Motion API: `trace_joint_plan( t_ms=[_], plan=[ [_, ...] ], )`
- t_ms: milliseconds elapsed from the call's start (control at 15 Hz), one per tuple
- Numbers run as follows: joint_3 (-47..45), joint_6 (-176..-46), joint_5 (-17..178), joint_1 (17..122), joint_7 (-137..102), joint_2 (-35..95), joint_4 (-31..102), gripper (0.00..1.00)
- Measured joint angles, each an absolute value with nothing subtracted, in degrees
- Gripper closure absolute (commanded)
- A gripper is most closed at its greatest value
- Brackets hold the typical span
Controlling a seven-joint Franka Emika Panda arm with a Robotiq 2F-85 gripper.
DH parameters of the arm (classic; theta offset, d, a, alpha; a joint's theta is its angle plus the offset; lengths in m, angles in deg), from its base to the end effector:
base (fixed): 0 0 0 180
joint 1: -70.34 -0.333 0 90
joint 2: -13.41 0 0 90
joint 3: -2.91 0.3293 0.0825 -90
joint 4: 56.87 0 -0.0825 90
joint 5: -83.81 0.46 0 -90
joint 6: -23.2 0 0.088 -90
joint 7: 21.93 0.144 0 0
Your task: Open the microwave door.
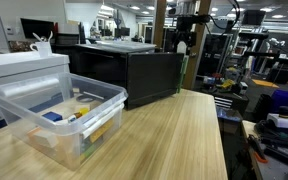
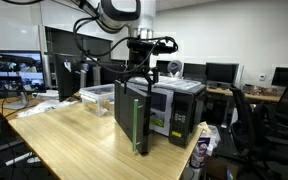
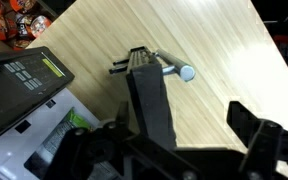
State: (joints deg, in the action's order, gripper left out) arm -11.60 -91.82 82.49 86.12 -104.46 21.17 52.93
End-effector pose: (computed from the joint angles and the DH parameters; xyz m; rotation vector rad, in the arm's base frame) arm 0.5645 -0.3294 0.3636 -2.8081 -1.3973 0.1062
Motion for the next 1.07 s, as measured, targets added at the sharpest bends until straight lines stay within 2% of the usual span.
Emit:
trace_joint_plan(
  t_ms=[133,200,267,800,1067],
  plan=[
    [-11.59,-92.25,82.49,86.13,-104.50,22.44,52.63,0.00],
    [-11.51,-92.46,82.49,86.13,-104.54,22.90,52.50,0.25],
    [-11.40,-92.58,82.49,86.13,-104.55,23.21,52.30,0.27],
    [-11.33,-95.04,82.49,86.36,-104.55,23.54,52.12,0.87],
    [-11.22,-95.09,82.20,86.40,-106.97,22.43,53.53,0.88]
  ],
)
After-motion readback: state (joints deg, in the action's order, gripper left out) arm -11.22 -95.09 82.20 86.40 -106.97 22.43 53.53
